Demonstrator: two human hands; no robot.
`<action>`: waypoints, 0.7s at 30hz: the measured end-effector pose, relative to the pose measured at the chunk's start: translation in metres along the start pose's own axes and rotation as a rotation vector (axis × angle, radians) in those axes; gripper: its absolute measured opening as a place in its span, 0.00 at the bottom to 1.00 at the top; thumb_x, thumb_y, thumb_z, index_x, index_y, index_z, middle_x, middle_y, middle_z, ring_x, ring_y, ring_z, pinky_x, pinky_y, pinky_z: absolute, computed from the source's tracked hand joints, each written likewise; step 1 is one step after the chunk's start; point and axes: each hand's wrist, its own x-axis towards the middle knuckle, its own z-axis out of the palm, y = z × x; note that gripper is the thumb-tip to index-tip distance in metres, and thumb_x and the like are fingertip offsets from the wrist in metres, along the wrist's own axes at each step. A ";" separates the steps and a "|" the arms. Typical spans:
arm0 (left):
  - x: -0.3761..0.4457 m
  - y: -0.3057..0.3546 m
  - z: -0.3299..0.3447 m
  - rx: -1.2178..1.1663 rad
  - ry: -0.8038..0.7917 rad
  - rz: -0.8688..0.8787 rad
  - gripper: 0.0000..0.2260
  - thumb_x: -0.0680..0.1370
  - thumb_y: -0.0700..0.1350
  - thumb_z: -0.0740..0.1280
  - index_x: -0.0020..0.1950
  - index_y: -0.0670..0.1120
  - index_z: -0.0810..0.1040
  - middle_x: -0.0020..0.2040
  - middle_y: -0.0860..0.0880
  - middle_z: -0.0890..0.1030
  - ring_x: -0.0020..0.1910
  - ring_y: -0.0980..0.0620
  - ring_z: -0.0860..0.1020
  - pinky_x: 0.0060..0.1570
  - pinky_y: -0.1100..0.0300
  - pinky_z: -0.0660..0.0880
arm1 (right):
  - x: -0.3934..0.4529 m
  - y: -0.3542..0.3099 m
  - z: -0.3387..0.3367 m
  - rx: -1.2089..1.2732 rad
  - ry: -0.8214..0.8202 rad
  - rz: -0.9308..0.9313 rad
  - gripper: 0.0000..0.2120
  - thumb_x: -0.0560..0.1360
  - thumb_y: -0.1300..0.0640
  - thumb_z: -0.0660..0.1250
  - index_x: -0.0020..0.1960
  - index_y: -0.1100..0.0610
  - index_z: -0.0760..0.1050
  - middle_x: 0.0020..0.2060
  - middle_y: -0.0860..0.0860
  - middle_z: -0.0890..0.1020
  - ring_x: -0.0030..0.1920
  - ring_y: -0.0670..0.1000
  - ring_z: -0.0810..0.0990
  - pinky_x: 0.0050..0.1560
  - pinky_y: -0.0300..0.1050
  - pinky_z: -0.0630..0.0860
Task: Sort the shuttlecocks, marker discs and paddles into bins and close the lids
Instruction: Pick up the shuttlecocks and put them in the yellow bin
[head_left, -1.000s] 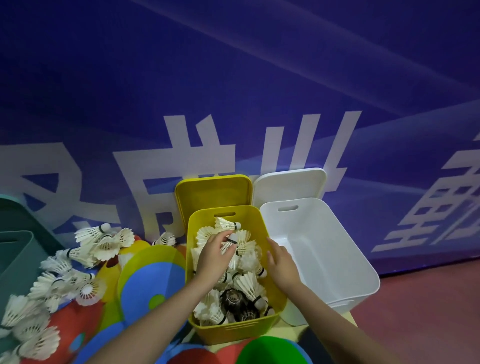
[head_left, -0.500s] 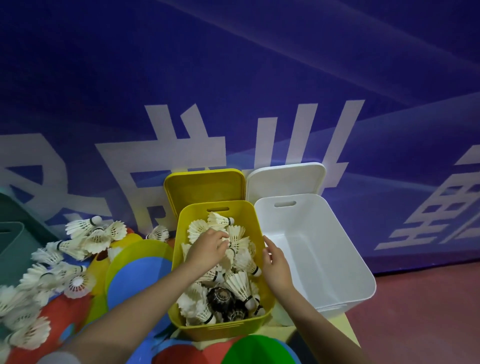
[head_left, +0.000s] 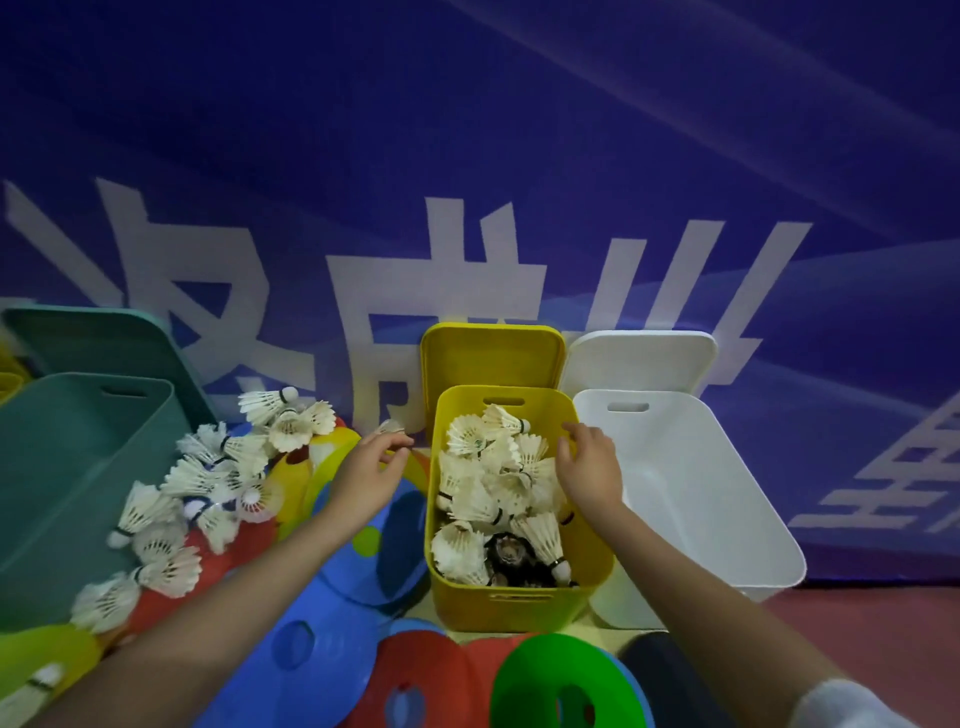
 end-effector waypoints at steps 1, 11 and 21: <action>-0.004 -0.005 -0.007 -0.004 0.002 -0.005 0.09 0.80 0.43 0.62 0.57 0.49 0.79 0.52 0.54 0.74 0.46 0.61 0.74 0.44 0.68 0.70 | -0.001 -0.014 0.003 0.033 -0.008 -0.030 0.16 0.80 0.54 0.58 0.65 0.58 0.74 0.59 0.57 0.77 0.62 0.58 0.72 0.58 0.51 0.70; -0.065 -0.093 -0.106 -0.036 0.114 -0.096 0.10 0.78 0.38 0.63 0.54 0.49 0.80 0.52 0.53 0.77 0.45 0.59 0.77 0.43 0.70 0.70 | -0.084 -0.163 0.103 0.352 -0.325 -0.258 0.11 0.79 0.58 0.60 0.56 0.57 0.79 0.52 0.51 0.81 0.51 0.48 0.78 0.48 0.39 0.70; -0.161 -0.223 -0.210 0.206 0.111 -0.403 0.10 0.76 0.39 0.66 0.57 0.46 0.80 0.53 0.45 0.78 0.51 0.47 0.79 0.51 0.53 0.75 | -0.164 -0.239 0.233 0.238 -0.615 -0.306 0.08 0.77 0.62 0.60 0.48 0.63 0.78 0.45 0.59 0.81 0.45 0.56 0.77 0.44 0.51 0.72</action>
